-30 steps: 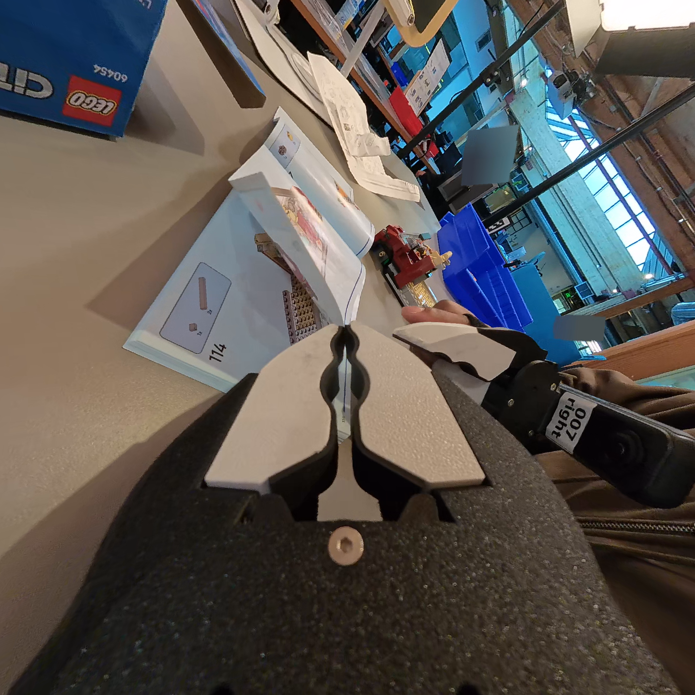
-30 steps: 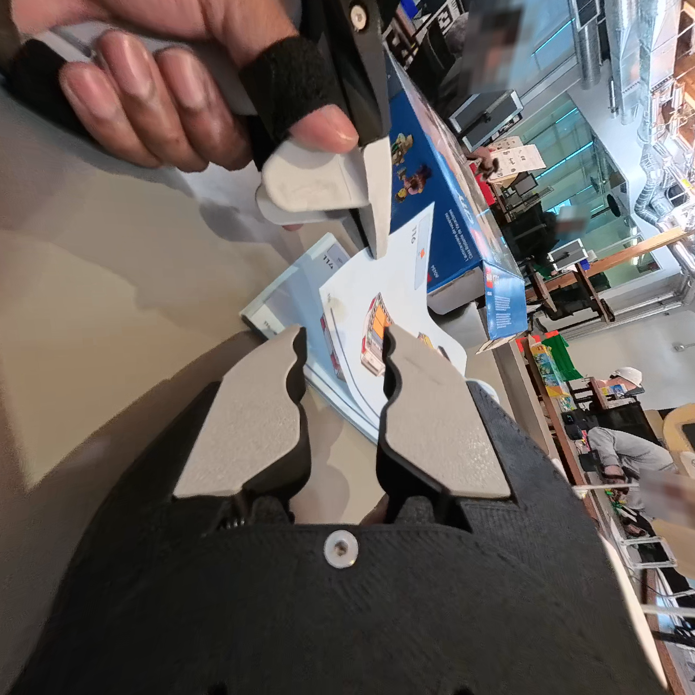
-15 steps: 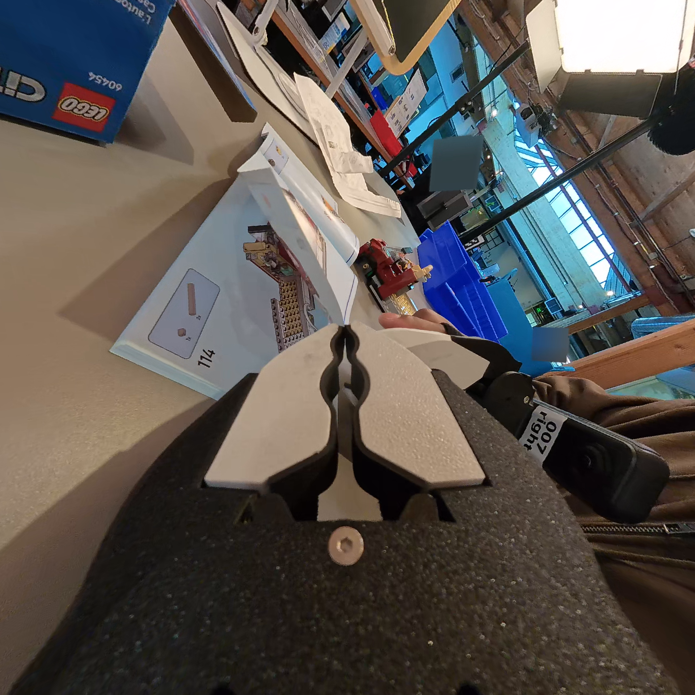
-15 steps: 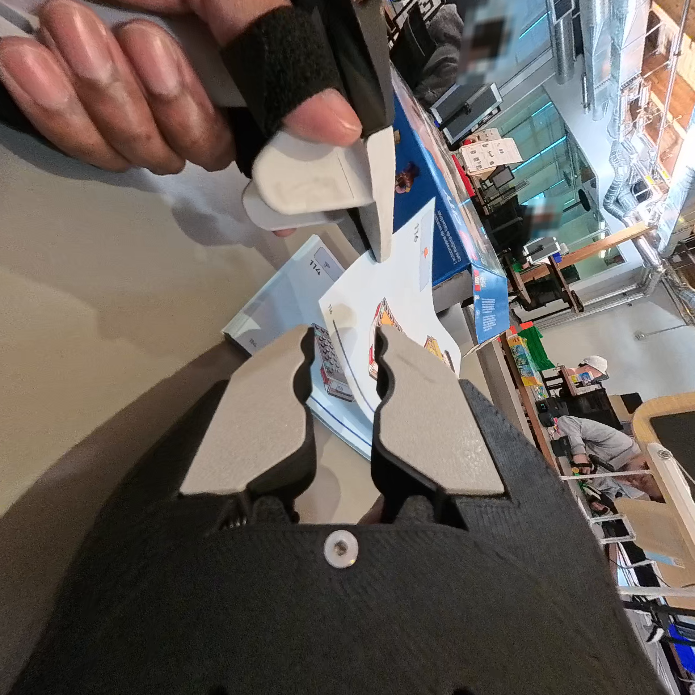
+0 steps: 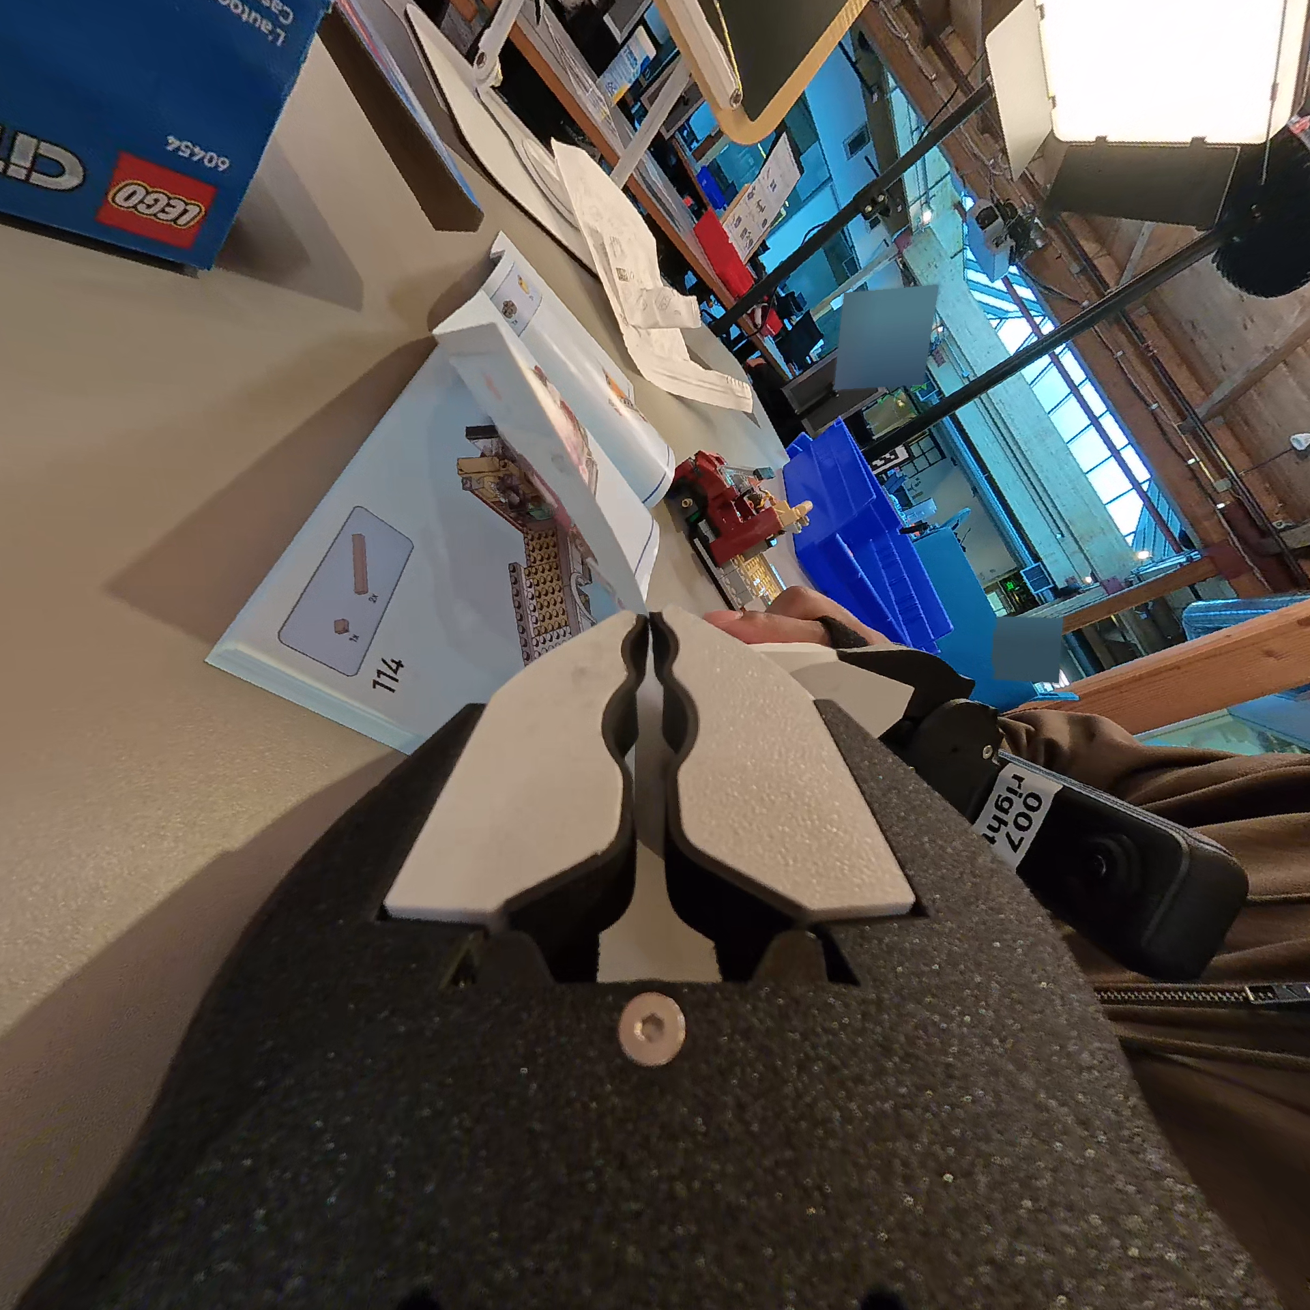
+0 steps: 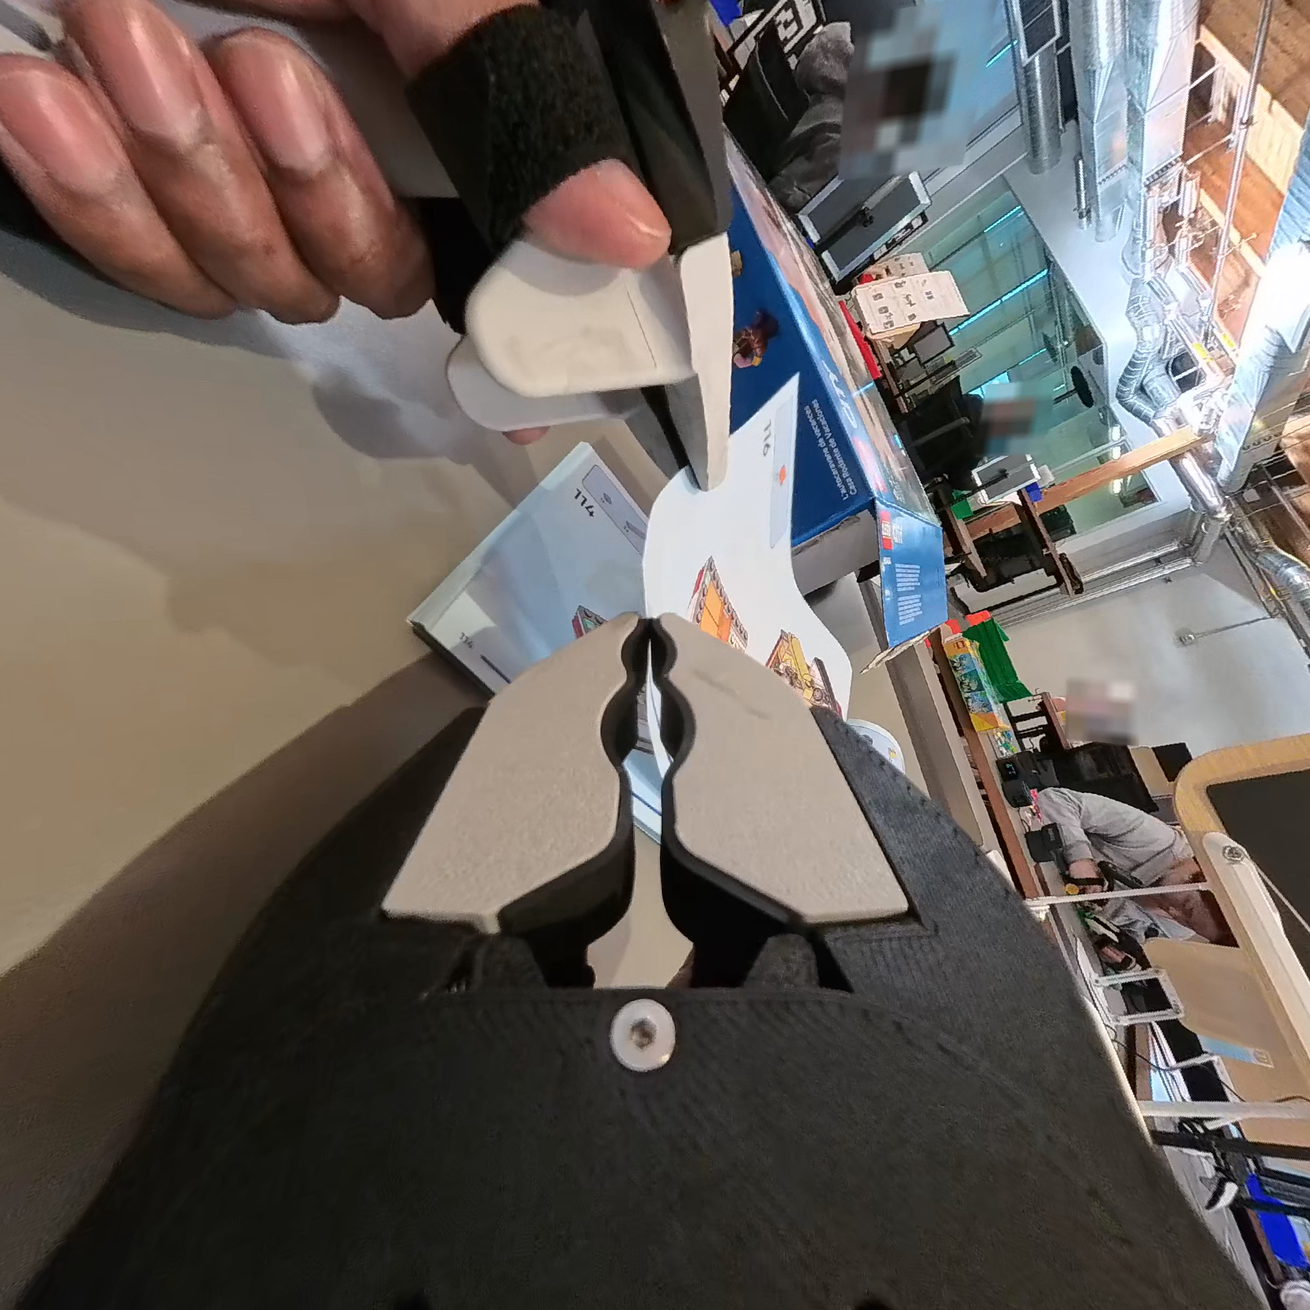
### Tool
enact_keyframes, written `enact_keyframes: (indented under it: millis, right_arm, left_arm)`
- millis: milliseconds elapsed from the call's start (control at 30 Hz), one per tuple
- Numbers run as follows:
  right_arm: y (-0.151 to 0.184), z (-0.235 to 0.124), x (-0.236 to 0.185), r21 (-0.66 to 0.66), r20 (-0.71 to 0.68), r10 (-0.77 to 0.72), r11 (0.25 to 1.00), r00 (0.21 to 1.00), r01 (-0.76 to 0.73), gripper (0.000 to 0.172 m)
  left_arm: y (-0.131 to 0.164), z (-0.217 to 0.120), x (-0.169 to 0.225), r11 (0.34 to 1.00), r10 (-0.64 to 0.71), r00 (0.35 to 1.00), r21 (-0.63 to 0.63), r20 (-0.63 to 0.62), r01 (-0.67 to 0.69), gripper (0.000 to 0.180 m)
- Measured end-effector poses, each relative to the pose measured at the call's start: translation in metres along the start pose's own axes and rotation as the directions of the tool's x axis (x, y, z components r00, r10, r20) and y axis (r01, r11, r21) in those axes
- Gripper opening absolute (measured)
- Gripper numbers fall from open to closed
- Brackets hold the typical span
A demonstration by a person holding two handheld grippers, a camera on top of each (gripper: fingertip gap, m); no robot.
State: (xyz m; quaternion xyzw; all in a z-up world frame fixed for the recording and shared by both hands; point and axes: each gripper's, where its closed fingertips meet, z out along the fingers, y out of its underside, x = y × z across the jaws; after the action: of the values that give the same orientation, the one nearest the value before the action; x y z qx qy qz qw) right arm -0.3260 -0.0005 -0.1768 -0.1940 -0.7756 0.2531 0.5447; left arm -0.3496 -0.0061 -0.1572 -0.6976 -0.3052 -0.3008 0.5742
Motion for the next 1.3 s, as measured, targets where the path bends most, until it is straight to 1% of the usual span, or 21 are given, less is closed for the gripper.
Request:
enact_keyframes:
  millis: [500,800,1000,1167,1233,1300]
  right_arm:
    - [0.006,-0.001,0.008,-0.011,-0.009,0.037,0.999,0.999,-0.037,0.0]
    - [0.011,-0.003,0.015,-0.024,-0.022,0.056,0.998,0.998,-0.056,0.0]
    - [0.012,-0.012,0.039,-0.022,-0.065,0.094,0.995,0.993,-0.095,0.0]
    - [0.019,-0.015,0.046,-0.037,-0.071,0.114,0.993,0.991,-0.116,0.0]
    - [0.02,-0.018,0.054,-0.034,-0.071,0.145,0.989,0.987,-0.147,0.0]
    - [0.023,-0.022,0.07,-0.033,-0.08,0.205,0.978,0.975,-0.208,0.0]
  left_arm:
    - [-0.003,-0.002,0.0,1.0,-0.011,1.0,0.022,-0.007,0.011,0.015]
    - [-0.005,-0.005,-0.001,0.999,-0.012,1.0,0.042,-0.007,0.012,0.018]
    - [-0.005,-0.005,-0.001,0.999,-0.009,1.0,0.045,0.0,0.009,0.018]
    - [-0.005,-0.005,-0.001,0.999,-0.008,1.0,0.049,-0.002,0.008,0.018]
    - [-0.006,-0.006,-0.001,0.999,-0.009,1.0,0.051,-0.005,0.009,0.018]
    - [-0.006,-0.006,-0.001,0.998,-0.01,1.0,0.054,-0.008,0.01,0.018]
